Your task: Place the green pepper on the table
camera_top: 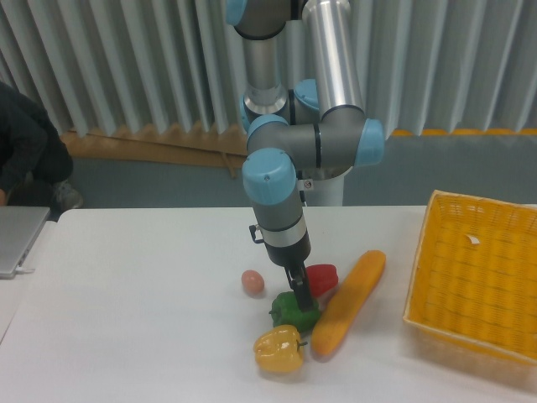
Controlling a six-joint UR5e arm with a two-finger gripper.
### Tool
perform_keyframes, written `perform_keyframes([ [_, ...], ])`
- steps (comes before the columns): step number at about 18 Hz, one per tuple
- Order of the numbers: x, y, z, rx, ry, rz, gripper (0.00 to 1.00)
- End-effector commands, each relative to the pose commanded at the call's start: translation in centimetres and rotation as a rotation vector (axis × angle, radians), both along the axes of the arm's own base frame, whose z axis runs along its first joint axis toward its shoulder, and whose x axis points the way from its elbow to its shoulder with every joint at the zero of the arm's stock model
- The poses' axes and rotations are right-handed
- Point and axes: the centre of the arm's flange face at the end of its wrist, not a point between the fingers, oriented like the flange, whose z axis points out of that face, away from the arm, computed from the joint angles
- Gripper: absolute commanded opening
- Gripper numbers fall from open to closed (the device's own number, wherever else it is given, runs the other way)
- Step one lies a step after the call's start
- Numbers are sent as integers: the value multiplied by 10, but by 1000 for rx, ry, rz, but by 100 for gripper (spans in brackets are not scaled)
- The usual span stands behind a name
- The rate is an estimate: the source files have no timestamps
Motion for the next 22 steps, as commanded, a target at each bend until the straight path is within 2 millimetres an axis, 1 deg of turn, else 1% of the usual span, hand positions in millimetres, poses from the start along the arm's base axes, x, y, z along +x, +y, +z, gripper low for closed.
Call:
perform_keyframes([
  [2, 15, -14, 20, -27, -32, -4, 100],
  [4, 26, -21, 28, -42, -51, -10, 100],
  [6, 39, -23, 41, -4, -66, -17, 100],
  [8, 46, -29, 49, 8, -88, -15, 100],
  [10, 58, -37, 62, 13, -95, -20, 100],
  [13, 67, -40, 60, -4, -109, -29, 100],
  [16, 72, -39, 63, 9, -116, -31, 100],
  [22, 74, -39, 63, 24, -133, -23, 100],
])
